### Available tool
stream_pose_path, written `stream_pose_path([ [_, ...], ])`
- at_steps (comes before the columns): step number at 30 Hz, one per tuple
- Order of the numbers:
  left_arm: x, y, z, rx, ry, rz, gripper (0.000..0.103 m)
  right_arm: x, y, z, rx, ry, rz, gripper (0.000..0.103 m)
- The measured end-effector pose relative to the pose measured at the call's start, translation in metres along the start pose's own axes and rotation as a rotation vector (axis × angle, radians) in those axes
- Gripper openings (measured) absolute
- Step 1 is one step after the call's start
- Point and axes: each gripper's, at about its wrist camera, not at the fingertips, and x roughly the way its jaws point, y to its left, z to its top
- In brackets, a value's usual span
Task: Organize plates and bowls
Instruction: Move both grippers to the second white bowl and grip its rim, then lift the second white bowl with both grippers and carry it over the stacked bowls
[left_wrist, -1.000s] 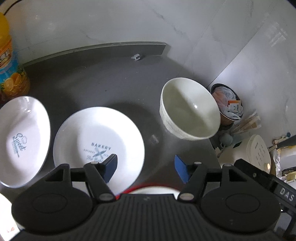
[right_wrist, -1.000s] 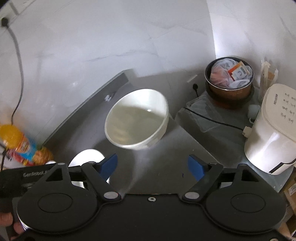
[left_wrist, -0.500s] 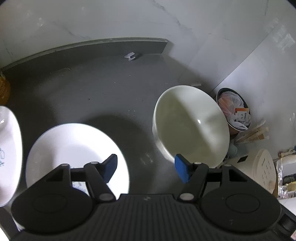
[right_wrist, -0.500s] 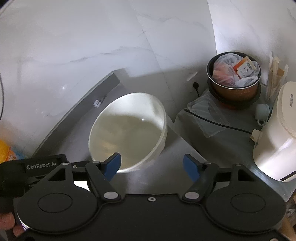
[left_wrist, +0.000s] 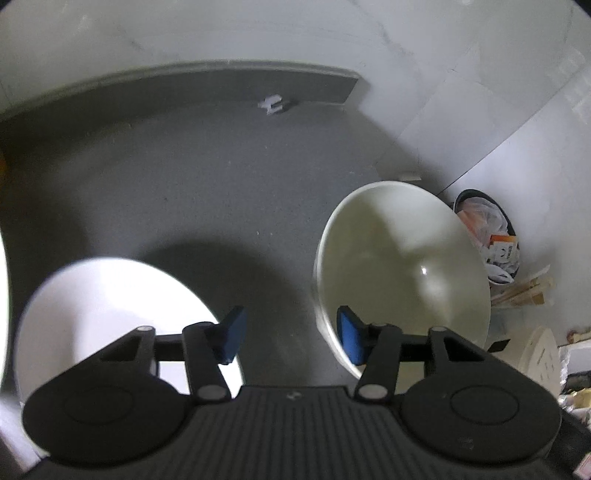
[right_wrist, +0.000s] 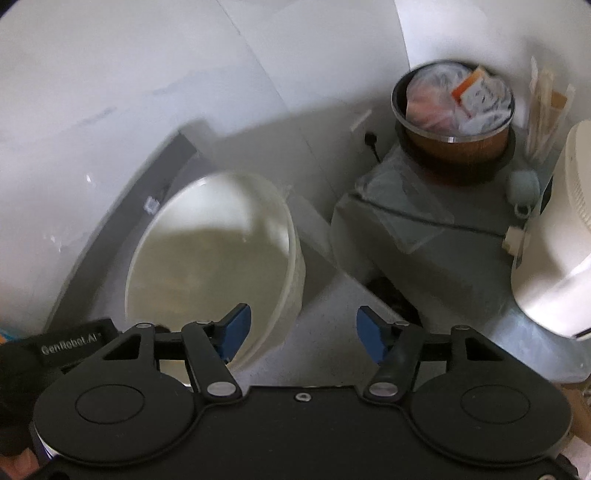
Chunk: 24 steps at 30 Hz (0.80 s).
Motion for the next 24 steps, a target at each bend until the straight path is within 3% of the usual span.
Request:
stream_pose_path([
  [3, 0.004, -0.001, -0.001, -0.022, 0.009, -0.036, 0.035, 0.008, 0.000, -0.002, -0.001, 0.015, 0.024, 0.055],
  [5, 0.005, -0.002, -0.002, -0.047, 0.017, -0.062, 0.021, 0.009, -0.001, -0.003, 0.014, 0.020, 0.061, 0.041],
  [6, 0.005, -0.004, -0.002, -0.060, 0.027, -0.077, 0.012, 0.008, 0.000, -0.001, 0.020, 0.027, 0.092, 0.025],
  [10, 0.000, -0.013, -0.005, -0.043, 0.031, -0.037, 0.011, -0.001, 0.012, -0.005, -0.055, 0.022, 0.052, 0.024],
  [24, -0.048, -0.011, -0.021, -0.032, -0.023, -0.066, 0.011, -0.052, 0.018, -0.017, -0.062, -0.047, 0.105, 0.024],
])
